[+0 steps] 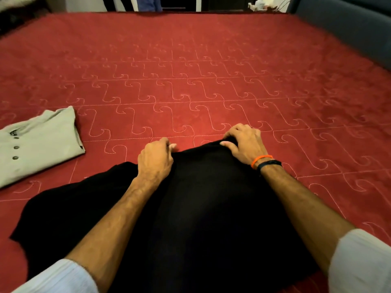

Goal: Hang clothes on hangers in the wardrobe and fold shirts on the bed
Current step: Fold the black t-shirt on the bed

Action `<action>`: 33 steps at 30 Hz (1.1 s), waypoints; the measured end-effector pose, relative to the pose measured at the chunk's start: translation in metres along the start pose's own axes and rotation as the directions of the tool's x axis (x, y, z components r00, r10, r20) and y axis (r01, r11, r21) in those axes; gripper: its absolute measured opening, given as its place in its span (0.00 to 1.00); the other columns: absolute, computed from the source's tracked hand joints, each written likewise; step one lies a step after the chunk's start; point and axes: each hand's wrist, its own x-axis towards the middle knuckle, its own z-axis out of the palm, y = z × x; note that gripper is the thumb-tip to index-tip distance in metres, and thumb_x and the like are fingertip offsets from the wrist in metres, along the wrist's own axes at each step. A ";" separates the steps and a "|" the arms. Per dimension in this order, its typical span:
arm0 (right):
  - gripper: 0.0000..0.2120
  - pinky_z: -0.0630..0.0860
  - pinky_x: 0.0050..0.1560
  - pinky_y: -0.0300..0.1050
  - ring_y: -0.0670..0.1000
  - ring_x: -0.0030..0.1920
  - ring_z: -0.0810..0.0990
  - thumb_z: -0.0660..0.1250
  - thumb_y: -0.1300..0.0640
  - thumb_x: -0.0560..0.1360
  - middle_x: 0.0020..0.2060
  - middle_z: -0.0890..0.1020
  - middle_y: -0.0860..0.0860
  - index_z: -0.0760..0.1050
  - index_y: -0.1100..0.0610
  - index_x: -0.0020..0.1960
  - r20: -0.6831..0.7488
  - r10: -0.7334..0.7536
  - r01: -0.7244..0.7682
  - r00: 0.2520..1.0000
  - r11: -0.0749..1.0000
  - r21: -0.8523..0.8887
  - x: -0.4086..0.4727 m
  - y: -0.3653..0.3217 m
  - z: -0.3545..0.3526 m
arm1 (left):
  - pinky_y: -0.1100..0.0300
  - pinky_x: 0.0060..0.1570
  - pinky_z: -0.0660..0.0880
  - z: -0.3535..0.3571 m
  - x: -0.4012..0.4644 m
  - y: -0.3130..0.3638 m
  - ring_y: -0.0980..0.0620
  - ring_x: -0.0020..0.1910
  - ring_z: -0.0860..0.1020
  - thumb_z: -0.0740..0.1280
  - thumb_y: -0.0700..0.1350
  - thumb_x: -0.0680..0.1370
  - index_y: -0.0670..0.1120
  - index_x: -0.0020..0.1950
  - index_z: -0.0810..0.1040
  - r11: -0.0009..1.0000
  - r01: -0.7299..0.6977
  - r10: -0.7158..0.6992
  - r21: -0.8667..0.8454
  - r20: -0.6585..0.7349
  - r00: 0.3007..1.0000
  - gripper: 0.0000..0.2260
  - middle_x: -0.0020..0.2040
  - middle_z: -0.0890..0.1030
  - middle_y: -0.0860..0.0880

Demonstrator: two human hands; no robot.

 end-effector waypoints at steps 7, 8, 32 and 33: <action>0.01 0.64 0.59 0.50 0.53 0.51 0.77 0.71 0.57 0.75 0.47 0.81 0.50 0.81 0.54 0.46 -0.154 -0.012 0.028 0.988 0.995 0.097 -0.007 0.002 0.002 | 0.58 0.45 0.78 -0.016 -0.001 -0.002 0.55 0.40 0.81 0.78 0.53 0.68 0.49 0.41 0.82 0.991 0.014 0.004 -0.135 0.135 0.991 0.10 0.37 0.82 0.54; 0.01 0.64 0.59 0.50 0.53 0.51 0.77 0.71 0.58 0.74 0.47 0.82 0.49 0.81 0.54 0.45 -0.166 -0.025 0.040 0.986 0.995 0.092 -0.007 0.001 0.002 | 0.59 0.43 0.77 -0.016 -0.004 0.000 0.55 0.39 0.81 0.79 0.53 0.67 0.50 0.41 0.83 0.994 0.003 0.013 -0.107 0.152 0.988 0.10 0.36 0.81 0.55; 0.04 0.69 0.62 0.55 0.55 0.50 0.79 0.63 0.57 0.80 0.41 0.78 0.48 0.76 0.54 0.51 -0.104 0.146 -0.130 0.984 0.981 0.142 0.011 -0.008 -0.003 | 0.53 0.43 0.70 -0.001 0.013 0.001 0.43 0.45 0.77 0.63 0.38 0.80 0.43 0.56 0.72 0.997 -0.003 -0.003 0.080 0.074 0.997 0.06 0.48 0.81 0.44; 0.04 0.68 0.61 0.54 0.55 0.51 0.79 0.62 0.57 0.81 0.42 0.79 0.48 0.75 0.54 0.52 -0.091 0.131 -0.122 0.987 0.988 0.097 0.014 -0.009 -0.002 | 0.52 0.42 0.70 0.000 0.016 0.000 0.42 0.45 0.78 0.63 0.38 0.80 0.43 0.57 0.71 0.996 -0.010 0.002 0.092 0.084 0.996 0.06 0.48 0.81 0.43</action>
